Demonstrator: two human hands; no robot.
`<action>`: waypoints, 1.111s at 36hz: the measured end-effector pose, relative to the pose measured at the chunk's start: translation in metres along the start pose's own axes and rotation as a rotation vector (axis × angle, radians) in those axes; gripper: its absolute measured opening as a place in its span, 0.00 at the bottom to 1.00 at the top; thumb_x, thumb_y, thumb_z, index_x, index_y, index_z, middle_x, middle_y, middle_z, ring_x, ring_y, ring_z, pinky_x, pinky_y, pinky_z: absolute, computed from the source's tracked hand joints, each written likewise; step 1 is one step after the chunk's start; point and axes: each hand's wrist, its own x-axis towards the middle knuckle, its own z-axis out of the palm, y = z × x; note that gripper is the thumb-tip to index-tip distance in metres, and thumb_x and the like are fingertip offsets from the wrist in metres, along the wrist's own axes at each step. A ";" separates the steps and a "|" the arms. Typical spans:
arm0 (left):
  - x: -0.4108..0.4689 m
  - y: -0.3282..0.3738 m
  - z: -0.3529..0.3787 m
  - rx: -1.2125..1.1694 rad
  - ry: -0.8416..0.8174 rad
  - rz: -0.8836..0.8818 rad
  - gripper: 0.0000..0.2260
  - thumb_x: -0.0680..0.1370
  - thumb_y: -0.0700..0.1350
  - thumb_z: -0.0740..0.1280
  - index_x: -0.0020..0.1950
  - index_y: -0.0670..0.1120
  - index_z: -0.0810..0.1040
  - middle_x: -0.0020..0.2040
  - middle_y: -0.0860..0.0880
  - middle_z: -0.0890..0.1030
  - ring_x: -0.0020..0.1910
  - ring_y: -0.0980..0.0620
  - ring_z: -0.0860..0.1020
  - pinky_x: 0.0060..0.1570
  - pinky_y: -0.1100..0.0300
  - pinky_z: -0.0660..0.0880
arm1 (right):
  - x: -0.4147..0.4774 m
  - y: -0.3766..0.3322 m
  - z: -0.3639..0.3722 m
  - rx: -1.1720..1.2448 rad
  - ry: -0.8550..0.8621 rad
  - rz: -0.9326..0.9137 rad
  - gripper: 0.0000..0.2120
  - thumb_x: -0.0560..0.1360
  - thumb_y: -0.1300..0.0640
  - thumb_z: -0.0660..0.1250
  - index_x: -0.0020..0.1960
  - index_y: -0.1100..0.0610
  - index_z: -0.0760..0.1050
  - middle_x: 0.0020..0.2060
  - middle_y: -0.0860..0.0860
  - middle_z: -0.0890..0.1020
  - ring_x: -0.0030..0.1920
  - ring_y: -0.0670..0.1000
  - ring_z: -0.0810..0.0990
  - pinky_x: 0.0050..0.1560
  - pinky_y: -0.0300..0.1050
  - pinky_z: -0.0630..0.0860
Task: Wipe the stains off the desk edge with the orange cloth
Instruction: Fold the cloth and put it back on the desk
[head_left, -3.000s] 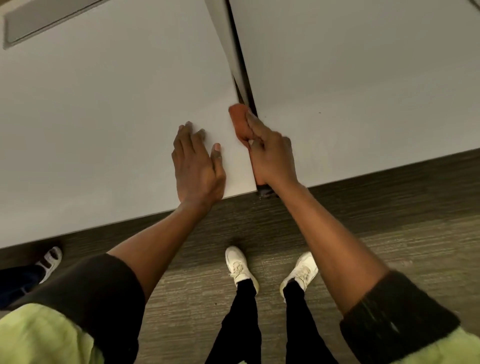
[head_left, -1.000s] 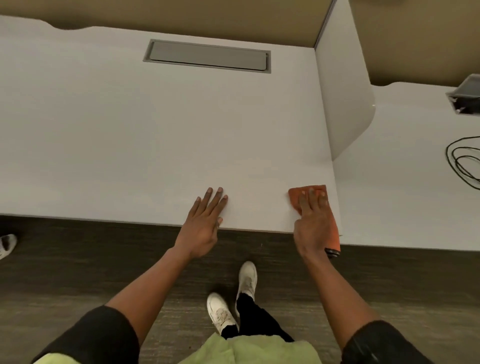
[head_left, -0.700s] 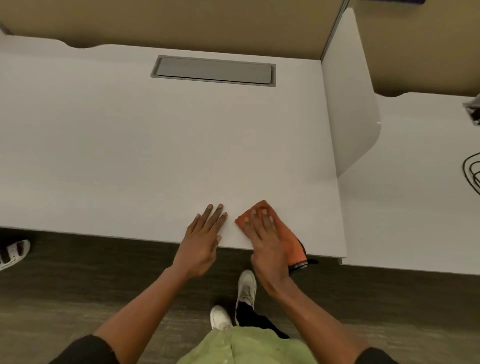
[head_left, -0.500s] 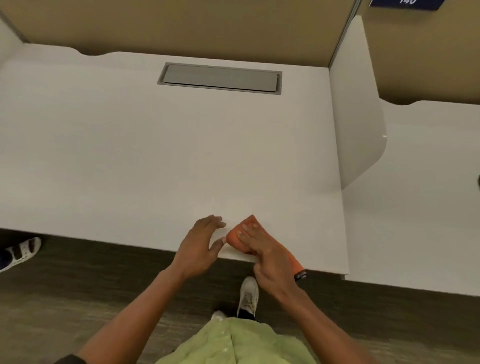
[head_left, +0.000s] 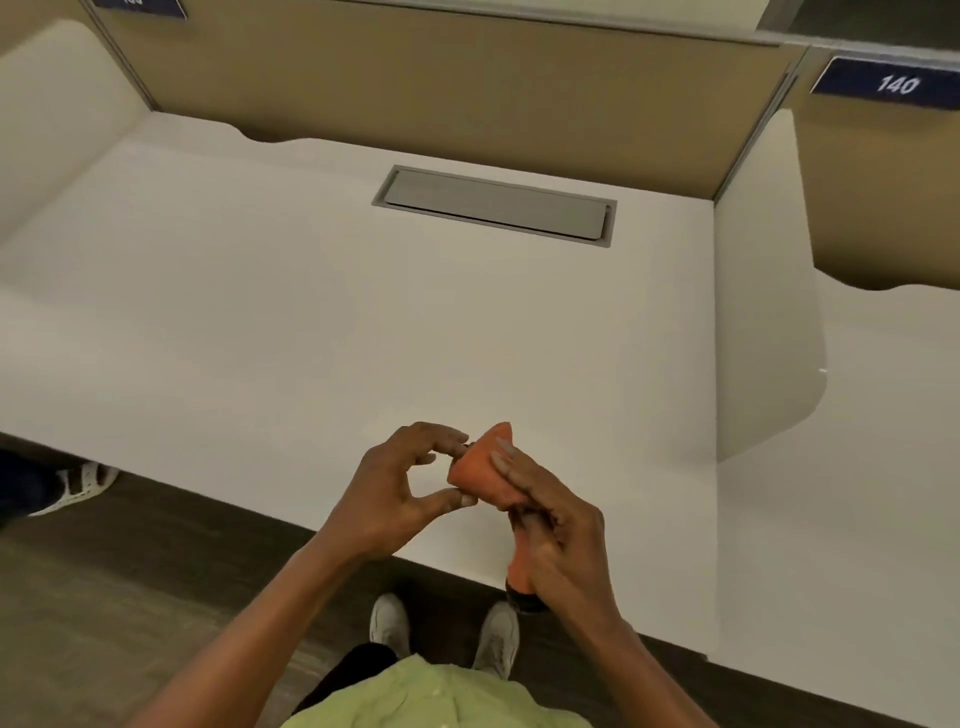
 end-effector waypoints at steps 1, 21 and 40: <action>0.001 -0.001 -0.003 0.016 0.007 0.006 0.20 0.74 0.50 0.83 0.64 0.54 0.84 0.67 0.60 0.83 0.68 0.56 0.81 0.68 0.52 0.80 | 0.001 -0.001 0.004 -0.006 0.001 -0.018 0.30 0.76 0.76 0.68 0.72 0.52 0.79 0.71 0.46 0.81 0.72 0.48 0.79 0.67 0.53 0.82; 0.041 -0.054 -0.130 -0.117 0.007 0.324 0.06 0.78 0.38 0.79 0.51 0.45 0.85 0.58 0.54 0.86 0.59 0.46 0.86 0.57 0.48 0.85 | 0.070 -0.043 0.103 0.231 0.052 0.160 0.17 0.73 0.61 0.73 0.60 0.51 0.86 0.55 0.50 0.90 0.58 0.55 0.88 0.59 0.51 0.86; 0.065 -0.093 -0.237 0.052 -0.164 0.503 0.08 0.76 0.33 0.80 0.50 0.43 0.85 0.52 0.53 0.86 0.50 0.50 0.84 0.47 0.51 0.82 | 0.118 -0.067 0.175 -0.022 0.023 0.122 0.20 0.71 0.57 0.82 0.62 0.48 0.84 0.50 0.47 0.89 0.54 0.53 0.88 0.59 0.46 0.85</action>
